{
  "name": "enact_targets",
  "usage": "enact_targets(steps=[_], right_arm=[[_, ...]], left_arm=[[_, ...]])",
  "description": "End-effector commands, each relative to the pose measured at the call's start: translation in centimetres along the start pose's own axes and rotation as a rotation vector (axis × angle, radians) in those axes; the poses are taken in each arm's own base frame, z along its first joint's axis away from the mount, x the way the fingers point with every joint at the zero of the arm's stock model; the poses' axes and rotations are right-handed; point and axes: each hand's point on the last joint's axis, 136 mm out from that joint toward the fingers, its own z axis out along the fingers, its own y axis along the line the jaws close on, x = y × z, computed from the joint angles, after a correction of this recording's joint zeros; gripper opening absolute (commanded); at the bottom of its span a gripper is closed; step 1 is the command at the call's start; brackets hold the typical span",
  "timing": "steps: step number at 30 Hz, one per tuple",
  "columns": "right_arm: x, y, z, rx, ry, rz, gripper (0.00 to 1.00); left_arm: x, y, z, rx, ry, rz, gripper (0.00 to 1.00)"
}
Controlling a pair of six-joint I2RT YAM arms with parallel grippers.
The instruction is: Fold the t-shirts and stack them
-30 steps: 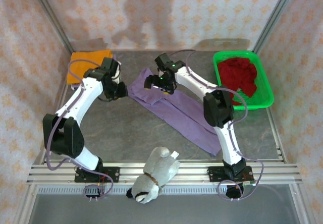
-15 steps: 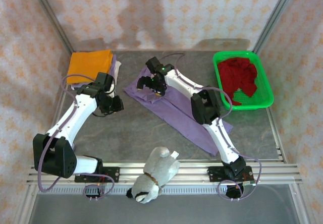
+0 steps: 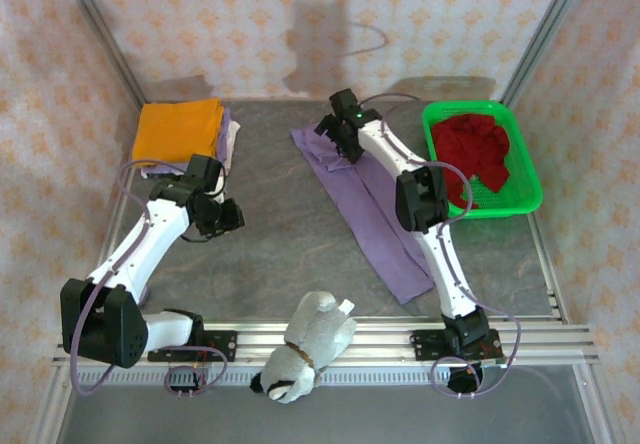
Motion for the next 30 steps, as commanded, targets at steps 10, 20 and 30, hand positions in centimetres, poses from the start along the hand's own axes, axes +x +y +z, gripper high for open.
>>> enact_targets(steps=[10,20,30], right_arm=[[4.3,-8.4,-15.4,0.390,0.126,-0.555,0.99],[12.6,-20.7,-18.0,0.507,0.372,-0.655,0.99],[16.7,-24.3,-16.2,0.460,0.413,-0.514,0.99]], left_arm=[[-2.7,-2.6,0.8,0.083,-0.022,-0.019,0.24],[-3.4,-4.5,1.1,0.089,-0.021,0.011,0.24],[-2.4,-4.6,1.5,0.078,-0.020,0.021,0.25]])
